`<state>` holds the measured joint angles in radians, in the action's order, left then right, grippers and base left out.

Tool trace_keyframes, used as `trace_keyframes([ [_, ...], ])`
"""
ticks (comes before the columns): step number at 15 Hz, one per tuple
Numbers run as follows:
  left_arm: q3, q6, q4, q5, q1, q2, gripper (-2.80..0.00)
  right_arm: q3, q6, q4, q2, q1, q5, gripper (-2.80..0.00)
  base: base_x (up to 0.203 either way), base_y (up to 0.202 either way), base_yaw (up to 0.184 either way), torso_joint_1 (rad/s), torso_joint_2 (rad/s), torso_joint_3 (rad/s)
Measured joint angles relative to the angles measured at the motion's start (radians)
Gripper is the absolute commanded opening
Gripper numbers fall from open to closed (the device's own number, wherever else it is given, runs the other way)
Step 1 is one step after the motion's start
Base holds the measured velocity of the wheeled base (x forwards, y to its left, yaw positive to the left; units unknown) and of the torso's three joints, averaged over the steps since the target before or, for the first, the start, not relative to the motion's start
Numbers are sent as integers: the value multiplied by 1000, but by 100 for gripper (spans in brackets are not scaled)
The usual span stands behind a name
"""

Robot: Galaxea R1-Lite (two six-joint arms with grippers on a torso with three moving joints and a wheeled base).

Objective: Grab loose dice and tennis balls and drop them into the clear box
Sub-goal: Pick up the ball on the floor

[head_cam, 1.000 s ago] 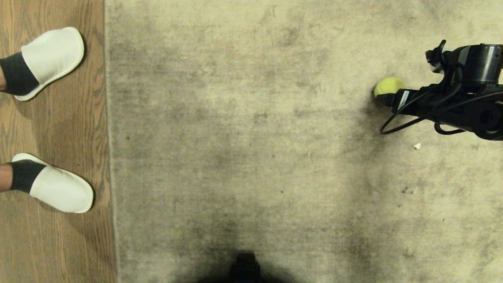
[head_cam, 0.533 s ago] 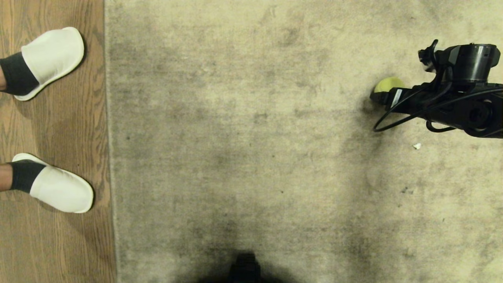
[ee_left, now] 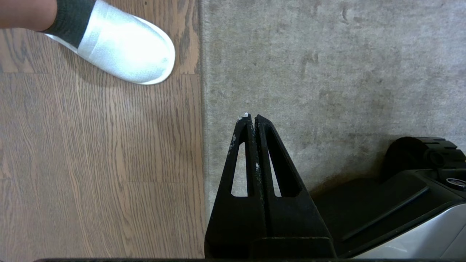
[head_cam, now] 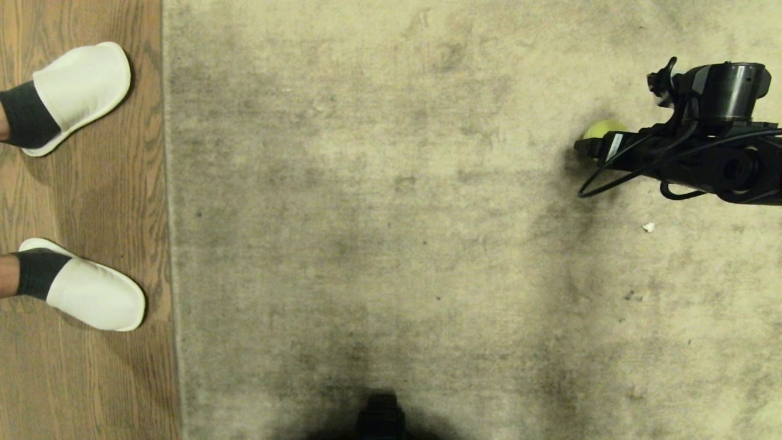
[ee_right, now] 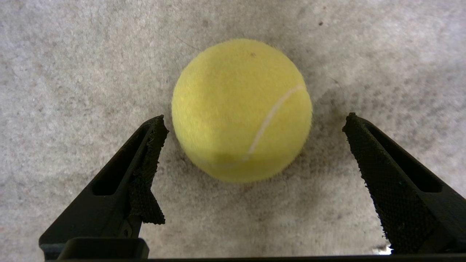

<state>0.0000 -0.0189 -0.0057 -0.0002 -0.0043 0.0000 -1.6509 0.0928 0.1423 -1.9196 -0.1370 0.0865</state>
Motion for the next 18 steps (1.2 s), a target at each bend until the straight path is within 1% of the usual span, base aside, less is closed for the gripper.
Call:
trace_keyframes([
  [9,0,0,0,0,0,0,-280,-56,0,-13,-35,-1,-2,0,0,0,0,0,0,0],
  [15,0,0,0,0,0,0,-280,-130,3,-76,-53,-1,-1,0,0,0,0,0,0,0],
  [18,0,0,0,0,-1,0,-280,-138,3,-76,-61,0,-2,0,0,0,0,0,0,0],
])
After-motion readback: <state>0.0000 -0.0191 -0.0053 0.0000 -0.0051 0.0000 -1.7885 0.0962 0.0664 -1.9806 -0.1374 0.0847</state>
